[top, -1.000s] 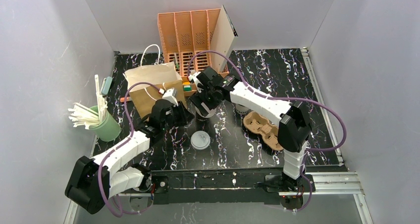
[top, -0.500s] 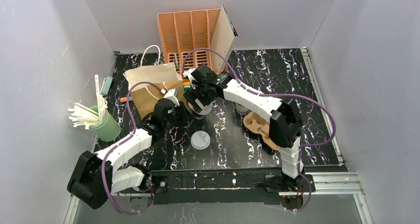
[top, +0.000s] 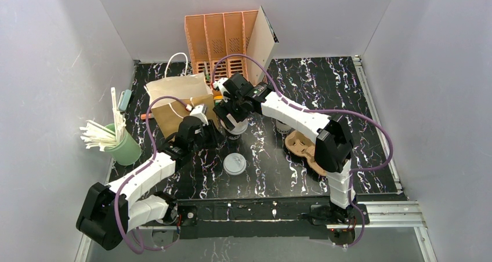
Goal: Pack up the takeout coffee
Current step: Pick up the cup lid from the coffee cup.
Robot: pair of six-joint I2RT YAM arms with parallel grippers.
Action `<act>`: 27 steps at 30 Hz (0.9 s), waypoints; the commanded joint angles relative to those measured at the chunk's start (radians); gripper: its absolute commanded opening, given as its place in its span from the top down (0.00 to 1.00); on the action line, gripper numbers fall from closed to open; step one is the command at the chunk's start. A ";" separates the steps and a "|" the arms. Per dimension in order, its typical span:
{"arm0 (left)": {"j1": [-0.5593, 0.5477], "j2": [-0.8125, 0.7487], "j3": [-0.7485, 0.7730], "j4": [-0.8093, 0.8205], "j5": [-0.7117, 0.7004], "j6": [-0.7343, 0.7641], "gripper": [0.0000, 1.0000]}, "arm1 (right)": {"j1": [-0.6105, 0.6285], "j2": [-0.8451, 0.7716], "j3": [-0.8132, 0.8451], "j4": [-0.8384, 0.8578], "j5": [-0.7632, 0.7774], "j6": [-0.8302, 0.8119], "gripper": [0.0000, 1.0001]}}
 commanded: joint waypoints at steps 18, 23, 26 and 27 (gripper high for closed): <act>0.004 -0.040 0.067 -0.055 -0.033 0.021 0.75 | 0.005 0.013 0.008 0.027 0.013 -0.012 0.10; 0.004 -0.055 0.081 -0.076 -0.048 0.015 0.72 | 0.004 0.002 0.009 0.030 -0.006 -0.011 0.20; 0.004 -0.068 0.087 -0.085 -0.054 0.010 0.67 | 0.002 -0.019 0.003 0.036 -0.019 -0.003 0.21; 0.004 -0.071 0.089 -0.088 -0.056 0.008 0.66 | 0.000 -0.030 0.000 0.038 -0.023 0.001 0.21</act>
